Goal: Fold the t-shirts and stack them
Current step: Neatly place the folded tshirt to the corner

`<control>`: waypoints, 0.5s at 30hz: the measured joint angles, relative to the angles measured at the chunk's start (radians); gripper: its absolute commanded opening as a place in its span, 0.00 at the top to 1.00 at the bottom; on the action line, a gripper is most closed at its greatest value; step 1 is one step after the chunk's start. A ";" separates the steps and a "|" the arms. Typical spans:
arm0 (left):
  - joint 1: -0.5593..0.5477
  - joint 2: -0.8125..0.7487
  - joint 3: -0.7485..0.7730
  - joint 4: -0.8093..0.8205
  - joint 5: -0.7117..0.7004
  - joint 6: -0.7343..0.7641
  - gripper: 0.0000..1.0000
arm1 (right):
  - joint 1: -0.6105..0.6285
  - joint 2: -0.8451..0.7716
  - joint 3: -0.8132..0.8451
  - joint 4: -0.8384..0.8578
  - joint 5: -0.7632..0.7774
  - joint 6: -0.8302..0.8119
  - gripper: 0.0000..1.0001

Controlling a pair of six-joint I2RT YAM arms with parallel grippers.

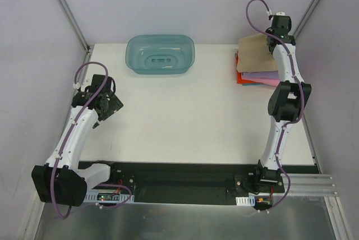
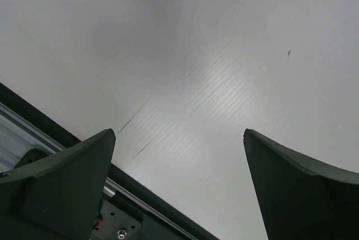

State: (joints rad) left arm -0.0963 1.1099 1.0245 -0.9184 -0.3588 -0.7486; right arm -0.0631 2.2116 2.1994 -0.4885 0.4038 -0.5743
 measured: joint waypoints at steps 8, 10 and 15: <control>0.000 0.010 0.014 -0.003 0.000 0.000 0.01 | -0.037 0.097 0.041 0.024 -0.014 0.022 0.63; 0.000 0.011 0.017 -0.004 0.000 0.000 0.01 | -0.043 0.107 0.041 0.042 0.002 0.025 0.50; 0.000 0.010 0.020 -0.004 0.003 0.001 0.01 | -0.053 0.108 0.043 0.097 0.047 0.034 0.03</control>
State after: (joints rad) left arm -0.0963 1.1202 1.0447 -0.9226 -0.3553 -0.7479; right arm -0.1158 2.3196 2.2429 -0.3916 0.4507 -0.5407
